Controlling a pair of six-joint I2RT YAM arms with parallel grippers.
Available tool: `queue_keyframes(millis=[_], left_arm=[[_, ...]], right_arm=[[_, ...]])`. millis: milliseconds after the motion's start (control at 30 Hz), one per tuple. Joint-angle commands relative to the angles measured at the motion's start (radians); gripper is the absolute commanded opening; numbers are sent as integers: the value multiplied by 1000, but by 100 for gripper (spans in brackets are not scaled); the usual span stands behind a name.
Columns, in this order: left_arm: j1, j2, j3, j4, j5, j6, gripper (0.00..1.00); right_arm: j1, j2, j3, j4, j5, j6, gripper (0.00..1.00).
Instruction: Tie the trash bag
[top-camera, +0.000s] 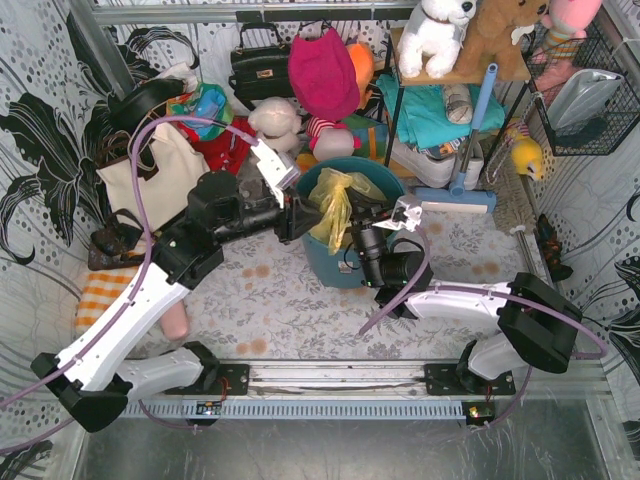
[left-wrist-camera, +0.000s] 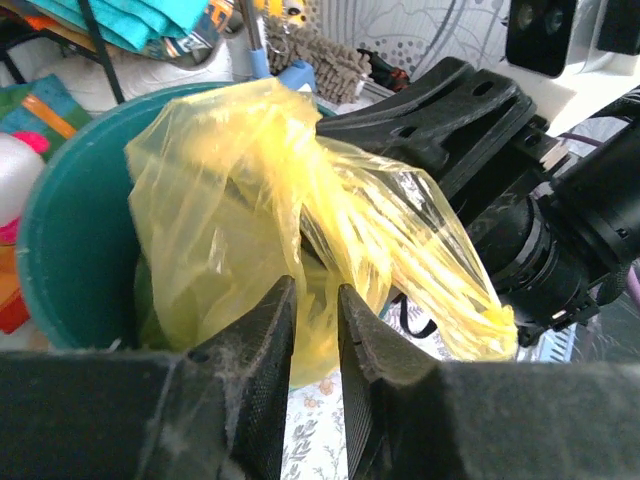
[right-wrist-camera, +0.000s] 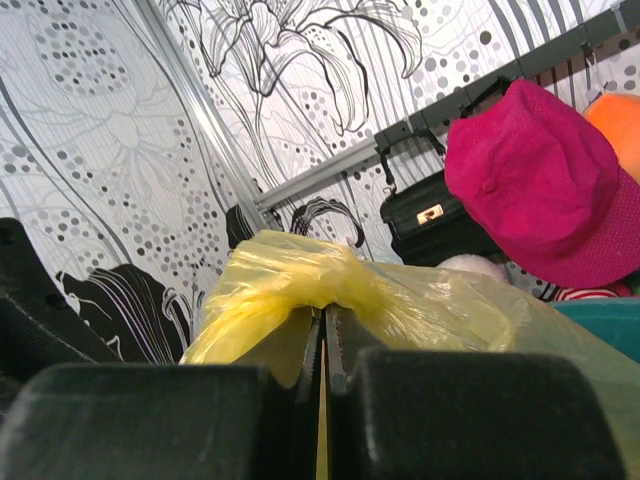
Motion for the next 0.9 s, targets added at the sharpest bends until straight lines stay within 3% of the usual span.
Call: queue_keyframes(millis=[0, 200, 300, 500, 667, 867], left_arm=[[-4, -51, 43, -3, -112, 62, 33], [9, -62, 50, 190, -312, -68, 41], [23, 16, 116, 230, -383, -168, 51], [67, 225, 390, 111, -366, -309, 55], [72, 385, 587, -76, -299, -306, 56], [73, 435, 637, -246, -313, -261, 56]], right_arm=[[-3, -41, -15, 96, -23, 23, 0], [-3, -41, -25, 96, -20, 27, 0], [-3, -41, -29, 94, -19, 29, 0], [-3, -37, -29, 85, -17, 31, 0], [-3, -33, -29, 90, -11, 33, 0], [-3, -32, -26, 88, -8, 29, 0]])
